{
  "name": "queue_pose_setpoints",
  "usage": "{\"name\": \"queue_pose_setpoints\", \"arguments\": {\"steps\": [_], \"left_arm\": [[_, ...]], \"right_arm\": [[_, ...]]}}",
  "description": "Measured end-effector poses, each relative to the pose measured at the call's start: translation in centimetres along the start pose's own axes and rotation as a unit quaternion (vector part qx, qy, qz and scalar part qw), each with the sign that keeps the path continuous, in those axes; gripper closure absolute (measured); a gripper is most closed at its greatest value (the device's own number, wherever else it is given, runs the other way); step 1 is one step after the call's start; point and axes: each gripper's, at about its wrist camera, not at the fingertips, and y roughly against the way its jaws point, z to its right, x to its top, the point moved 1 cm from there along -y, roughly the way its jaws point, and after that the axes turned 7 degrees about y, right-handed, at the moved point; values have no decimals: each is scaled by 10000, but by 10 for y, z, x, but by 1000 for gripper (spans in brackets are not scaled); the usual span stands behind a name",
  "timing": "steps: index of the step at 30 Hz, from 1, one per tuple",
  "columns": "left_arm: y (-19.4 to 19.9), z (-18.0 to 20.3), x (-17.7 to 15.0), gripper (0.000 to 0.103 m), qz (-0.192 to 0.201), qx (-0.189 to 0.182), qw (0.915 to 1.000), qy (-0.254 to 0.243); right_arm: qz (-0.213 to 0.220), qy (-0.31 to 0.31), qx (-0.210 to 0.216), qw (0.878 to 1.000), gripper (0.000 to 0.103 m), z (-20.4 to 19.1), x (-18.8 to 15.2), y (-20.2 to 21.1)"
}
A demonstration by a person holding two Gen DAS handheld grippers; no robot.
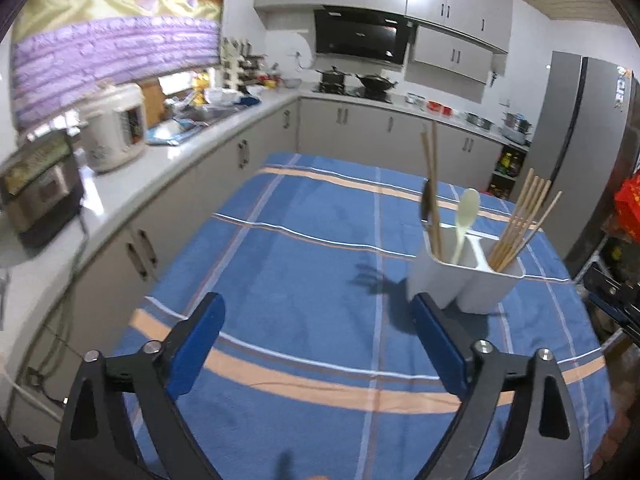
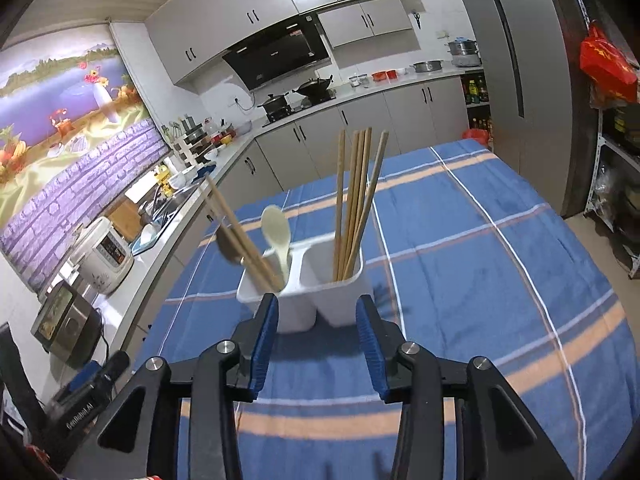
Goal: Organize utensils
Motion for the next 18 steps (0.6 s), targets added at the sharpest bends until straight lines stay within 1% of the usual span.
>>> {"name": "queue_pose_setpoints", "arguments": {"steps": [2,5,9,14,18], "left_arm": [[17,-7,0,6,190,128,9997,-96],[42,-16,2,0,497,293,9981,-196],[72,-21,6,0,859,405,9950,-307],[90,-15,6,0,836,425,9947,-419],[98,-6,2,0,793,428,9955,-277]], "right_arm": [[-46,-31,36,10000,56,-4,-8,7],[-118,-1,100,9999,56,-14,-18,15],[-219,126,196,9995,53,-30,-30,20],[-287,311,317,9986,52,-36,-38,23],[-275,401,357,9982,50,-29,-38,26]]}}
